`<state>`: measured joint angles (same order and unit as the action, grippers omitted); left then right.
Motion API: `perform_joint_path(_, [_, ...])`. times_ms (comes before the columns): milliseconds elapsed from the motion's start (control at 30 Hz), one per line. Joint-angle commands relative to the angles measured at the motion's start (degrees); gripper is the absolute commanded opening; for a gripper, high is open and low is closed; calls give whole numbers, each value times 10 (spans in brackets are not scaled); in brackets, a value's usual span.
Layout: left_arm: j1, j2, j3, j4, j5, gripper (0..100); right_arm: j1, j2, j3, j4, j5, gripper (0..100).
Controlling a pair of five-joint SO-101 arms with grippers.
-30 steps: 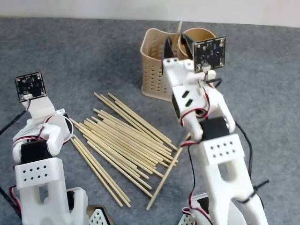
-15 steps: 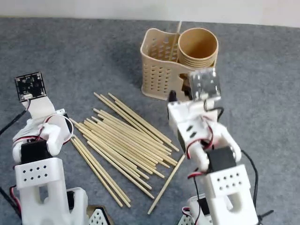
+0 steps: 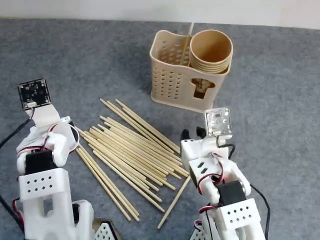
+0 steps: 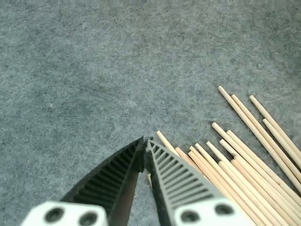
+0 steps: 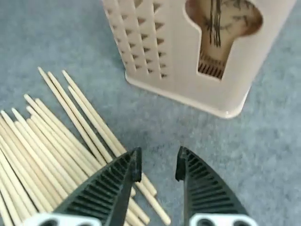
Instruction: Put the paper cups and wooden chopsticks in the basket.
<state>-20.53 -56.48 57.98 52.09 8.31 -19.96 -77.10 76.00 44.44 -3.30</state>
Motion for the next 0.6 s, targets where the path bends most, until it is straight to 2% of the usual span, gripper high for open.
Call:
perform_joint_path(0, [-4, -12, -4, -11, 3, 31, 4, -11, -22, 37, -7, 131])
perform_joint_path(233, [-4, -12, -4, -11, 3, 31, 4, 7, -73, 111, -8, 132])
perform_joint_path(333, [-4, -12, -4, -11, 3, 31, 6, 63, -99, 130, -10, 132])
perform_joint_path(567, [-4, -12, -4, -11, 3, 31, 7, 240, -174, 138, -72, 133])
